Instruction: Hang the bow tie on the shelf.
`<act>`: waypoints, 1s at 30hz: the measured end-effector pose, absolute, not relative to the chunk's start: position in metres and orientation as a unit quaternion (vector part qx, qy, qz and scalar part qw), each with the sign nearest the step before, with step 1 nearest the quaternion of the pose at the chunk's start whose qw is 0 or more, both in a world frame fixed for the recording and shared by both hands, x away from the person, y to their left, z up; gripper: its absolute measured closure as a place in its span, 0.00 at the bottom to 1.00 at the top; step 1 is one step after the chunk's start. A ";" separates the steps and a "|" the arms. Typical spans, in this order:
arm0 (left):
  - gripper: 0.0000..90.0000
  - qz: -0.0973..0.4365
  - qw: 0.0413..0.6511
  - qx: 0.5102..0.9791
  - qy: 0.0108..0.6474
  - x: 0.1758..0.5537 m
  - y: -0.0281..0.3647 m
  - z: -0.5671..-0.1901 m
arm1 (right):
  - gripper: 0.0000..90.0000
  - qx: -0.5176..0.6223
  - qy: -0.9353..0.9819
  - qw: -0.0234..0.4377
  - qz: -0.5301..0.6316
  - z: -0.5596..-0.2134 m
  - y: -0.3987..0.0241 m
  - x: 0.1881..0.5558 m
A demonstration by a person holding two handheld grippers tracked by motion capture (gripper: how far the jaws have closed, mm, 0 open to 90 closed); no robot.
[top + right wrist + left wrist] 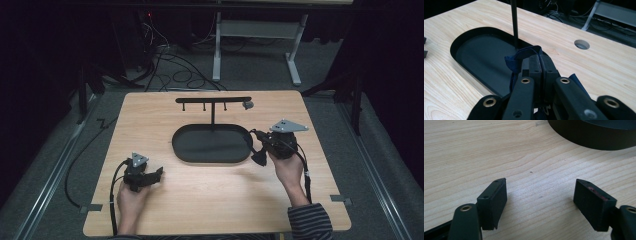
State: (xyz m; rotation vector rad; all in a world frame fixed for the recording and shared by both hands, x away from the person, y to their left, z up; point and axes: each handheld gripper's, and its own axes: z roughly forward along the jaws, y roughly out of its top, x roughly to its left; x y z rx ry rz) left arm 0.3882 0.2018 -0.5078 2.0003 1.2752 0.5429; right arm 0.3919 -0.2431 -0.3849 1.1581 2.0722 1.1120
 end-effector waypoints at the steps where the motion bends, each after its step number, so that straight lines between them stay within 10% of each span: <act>1: 0.30 0.210 0.347 0.771 0.491 0.388 0.202 -0.508 | 1.00 0.425 0.764 0.258 0.411 -0.384 -0.243 0.393; 30: 0.30 0.210 0.347 0.771 0.491 0.388 0.202 -0.508 | 1.00 0.413 0.760 0.268 0.424 -0.355 -0.231 0.415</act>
